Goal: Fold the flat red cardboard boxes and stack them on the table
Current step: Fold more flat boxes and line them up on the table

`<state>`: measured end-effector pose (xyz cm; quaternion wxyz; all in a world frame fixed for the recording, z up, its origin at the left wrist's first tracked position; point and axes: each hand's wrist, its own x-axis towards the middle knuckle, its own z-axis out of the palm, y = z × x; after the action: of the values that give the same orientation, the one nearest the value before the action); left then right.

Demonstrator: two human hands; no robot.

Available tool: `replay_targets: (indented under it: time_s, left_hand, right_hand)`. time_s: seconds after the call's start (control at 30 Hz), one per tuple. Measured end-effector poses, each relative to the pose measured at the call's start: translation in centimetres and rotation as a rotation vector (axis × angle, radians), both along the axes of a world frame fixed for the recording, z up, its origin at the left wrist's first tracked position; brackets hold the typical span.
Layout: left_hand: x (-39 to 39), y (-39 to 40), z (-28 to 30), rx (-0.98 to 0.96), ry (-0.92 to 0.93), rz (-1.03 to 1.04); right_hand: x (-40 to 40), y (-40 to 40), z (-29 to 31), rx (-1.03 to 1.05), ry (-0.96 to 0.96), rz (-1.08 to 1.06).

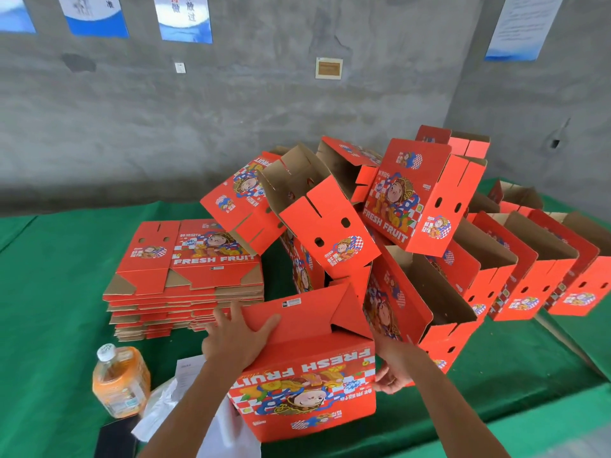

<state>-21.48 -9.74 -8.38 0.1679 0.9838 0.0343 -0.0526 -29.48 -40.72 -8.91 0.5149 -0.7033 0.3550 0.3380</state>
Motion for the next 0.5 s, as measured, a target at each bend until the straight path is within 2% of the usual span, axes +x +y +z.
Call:
replay_targets:
  time_s: [0.07,0.13,0.23,0.37,0.43,0.5]
  left_hand:
    - [-0.3,-0.6,-0.1,0.112,-0.147,-0.159]
    - [-0.6,-1.7,0.1,0.047,-0.235,-0.364]
    - [-0.8,-3.3,0.4,-0.053,-0.168,-0.373]
    - [-1.7,-5.7,0.4,0.095,-0.206,-0.383]
    - [-2.2,-6.5,-0.2,0.081,-0.24,-0.433]
    - [-2.7,-6.8,-1.0,0.029,-0.245,-0.515]
  right_hand:
    - [0.2,0.4,-0.5,-0.024,-0.017,-0.03]
    - [0.3,0.5,-0.7,-0.059,-0.043,-0.009]
    - [0.2,0.5,-1.6,-0.107,-0.074,-0.012]
    - [-1.1,-0.5,-1.9,-0.123,-0.125,0.057]
    - [-2.4,-1.1,-1.9,-0.119,-0.132,0.002]
    - [-3.3,-1.3,-1.8,-0.115,-0.154,-0.143]
